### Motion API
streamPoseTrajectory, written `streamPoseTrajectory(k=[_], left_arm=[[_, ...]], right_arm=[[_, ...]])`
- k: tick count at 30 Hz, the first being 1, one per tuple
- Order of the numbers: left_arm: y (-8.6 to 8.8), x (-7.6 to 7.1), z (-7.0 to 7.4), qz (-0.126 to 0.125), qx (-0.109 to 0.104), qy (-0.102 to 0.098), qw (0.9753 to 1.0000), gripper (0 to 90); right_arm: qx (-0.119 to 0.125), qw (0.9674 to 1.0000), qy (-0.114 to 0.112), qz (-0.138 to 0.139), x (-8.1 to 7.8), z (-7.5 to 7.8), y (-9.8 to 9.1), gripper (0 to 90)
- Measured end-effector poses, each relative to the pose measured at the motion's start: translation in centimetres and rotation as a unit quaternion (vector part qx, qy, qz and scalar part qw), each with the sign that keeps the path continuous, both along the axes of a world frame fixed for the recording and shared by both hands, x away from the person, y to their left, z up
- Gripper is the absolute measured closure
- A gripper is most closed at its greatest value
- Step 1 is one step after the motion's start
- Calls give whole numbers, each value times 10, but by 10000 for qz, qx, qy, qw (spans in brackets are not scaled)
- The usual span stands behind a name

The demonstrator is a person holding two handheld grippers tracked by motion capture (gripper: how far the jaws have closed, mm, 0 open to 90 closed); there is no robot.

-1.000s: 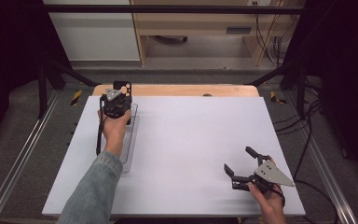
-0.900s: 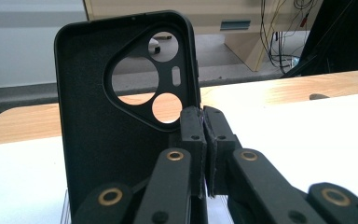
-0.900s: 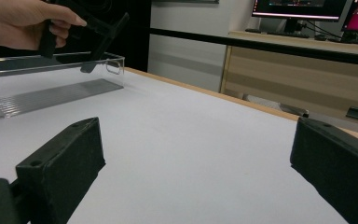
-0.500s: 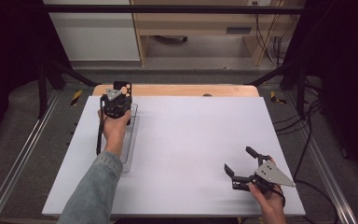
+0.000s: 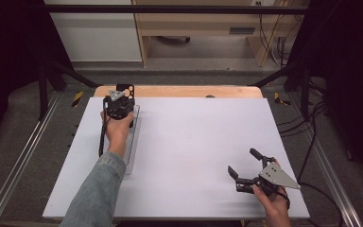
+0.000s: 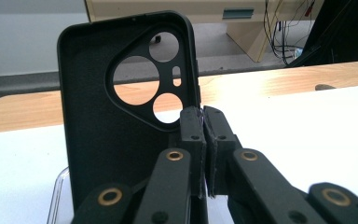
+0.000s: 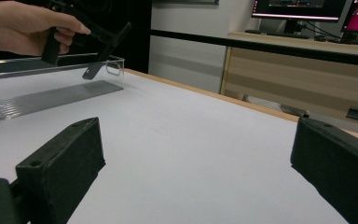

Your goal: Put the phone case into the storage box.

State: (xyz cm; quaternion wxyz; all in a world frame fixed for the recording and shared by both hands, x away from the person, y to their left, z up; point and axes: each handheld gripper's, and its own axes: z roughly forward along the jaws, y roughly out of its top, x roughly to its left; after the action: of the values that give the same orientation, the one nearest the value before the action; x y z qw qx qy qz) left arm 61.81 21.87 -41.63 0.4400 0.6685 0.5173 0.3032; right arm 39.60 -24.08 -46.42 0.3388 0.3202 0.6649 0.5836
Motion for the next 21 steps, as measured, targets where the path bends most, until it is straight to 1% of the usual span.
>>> streamPoseTrajectory(k=[14, 16, 18, 21], left_arm=[[2, 3, -3, 5, -62, 47, 10000, 875], [2, 3, -2, 11, -107, 19, 9999, 872], [3, 3, -1, -38, -91, -58, 9999, 854], [2, 0, 3, 1, -21, -225, 9997, 759]], right_arm=[[-2, 10000, 2, -7, 0, 0, 0, 30], [-4, 10000, 1, -8, 0, 0, 0, 31], [5, 10000, 4, -9, 0, 0, 0, 30], [12, 10000, 0, -11, 0, 0, 0, 30]])
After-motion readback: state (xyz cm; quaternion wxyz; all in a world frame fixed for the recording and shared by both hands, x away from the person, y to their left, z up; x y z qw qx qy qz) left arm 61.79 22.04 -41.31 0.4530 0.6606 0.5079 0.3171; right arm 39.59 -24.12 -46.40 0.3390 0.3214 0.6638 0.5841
